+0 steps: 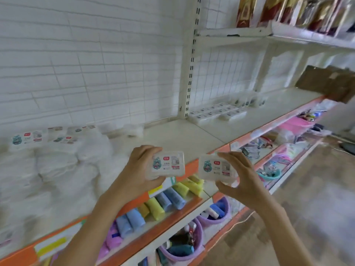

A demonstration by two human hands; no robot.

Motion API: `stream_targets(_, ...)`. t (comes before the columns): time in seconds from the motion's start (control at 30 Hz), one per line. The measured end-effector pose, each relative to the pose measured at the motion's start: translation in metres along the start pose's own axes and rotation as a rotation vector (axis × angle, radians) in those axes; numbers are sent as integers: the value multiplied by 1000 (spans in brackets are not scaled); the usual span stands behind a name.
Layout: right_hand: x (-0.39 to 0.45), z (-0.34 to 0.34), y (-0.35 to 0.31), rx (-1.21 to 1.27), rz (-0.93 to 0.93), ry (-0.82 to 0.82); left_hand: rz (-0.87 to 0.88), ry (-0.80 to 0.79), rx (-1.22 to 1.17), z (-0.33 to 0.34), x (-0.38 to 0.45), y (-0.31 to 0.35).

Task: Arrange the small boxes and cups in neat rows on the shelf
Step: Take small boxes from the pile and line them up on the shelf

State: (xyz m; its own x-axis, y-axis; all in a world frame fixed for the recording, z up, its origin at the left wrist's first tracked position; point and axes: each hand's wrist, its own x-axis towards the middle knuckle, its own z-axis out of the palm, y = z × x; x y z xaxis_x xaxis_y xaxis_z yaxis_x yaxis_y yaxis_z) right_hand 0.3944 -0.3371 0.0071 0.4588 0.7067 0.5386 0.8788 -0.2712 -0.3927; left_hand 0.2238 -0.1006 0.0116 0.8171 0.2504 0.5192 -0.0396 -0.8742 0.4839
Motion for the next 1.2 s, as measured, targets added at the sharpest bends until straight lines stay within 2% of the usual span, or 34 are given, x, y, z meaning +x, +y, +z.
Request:
stream_targets(0.17,-71,-30,53,45,194,19,18,-128,-121,96,21,45)
stream_targets(0.3,-114,-56,99,-16,324,24,26,-222,-135,166,42,75)
stream_targets(0.57,-141,-91,173,-16,489,17,44,-299,-147,244,101,103)
stream_targets(0.77,-107,-100,241,18,504,8,58,-276,-160,292,171,105)
stream_targets(1.03,-4,-114,350,24,356,-78,10,-167,-145,330,277,75)
stream_targets(1.2,71,-102,396,44,250,-139,-138,-96,-82,325,316,50)
